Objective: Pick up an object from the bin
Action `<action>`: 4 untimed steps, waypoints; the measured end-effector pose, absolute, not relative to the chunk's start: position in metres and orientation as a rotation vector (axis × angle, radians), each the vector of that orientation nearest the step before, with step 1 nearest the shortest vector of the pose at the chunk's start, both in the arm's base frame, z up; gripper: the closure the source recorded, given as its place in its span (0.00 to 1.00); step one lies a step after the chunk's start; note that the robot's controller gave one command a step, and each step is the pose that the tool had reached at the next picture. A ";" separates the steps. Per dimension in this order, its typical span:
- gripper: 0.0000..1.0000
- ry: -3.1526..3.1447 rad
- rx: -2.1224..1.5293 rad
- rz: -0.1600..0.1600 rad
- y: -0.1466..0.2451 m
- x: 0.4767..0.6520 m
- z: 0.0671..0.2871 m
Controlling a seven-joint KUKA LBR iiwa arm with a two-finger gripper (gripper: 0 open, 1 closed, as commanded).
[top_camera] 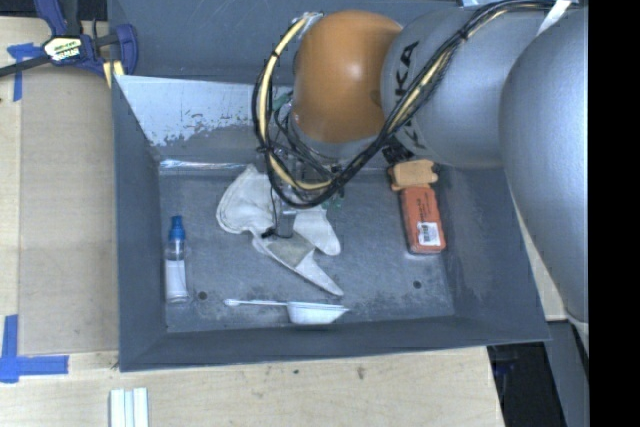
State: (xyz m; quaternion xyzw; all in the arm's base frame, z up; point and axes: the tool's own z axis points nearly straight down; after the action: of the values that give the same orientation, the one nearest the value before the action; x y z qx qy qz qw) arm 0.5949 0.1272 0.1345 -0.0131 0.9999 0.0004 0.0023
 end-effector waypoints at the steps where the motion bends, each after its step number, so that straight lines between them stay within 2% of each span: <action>1: 0.00 3.133 -0.153 0.000 0.123 0.600 0.124; 2: 0.00 3.137 -0.116 0.001 0.111 0.600 0.092; 3: 1.00 3.131 0.057 0.006 0.104 0.602 0.074; 4: 1.00 3.131 0.057 0.006 0.104 0.602 0.074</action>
Offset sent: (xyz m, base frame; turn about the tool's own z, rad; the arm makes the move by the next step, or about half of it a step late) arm 0.0040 -0.0244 -0.0645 0.0613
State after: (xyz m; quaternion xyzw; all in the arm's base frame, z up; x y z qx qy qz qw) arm 0.6023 0.1037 0.0743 0.0183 0.9998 0.0020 0.0051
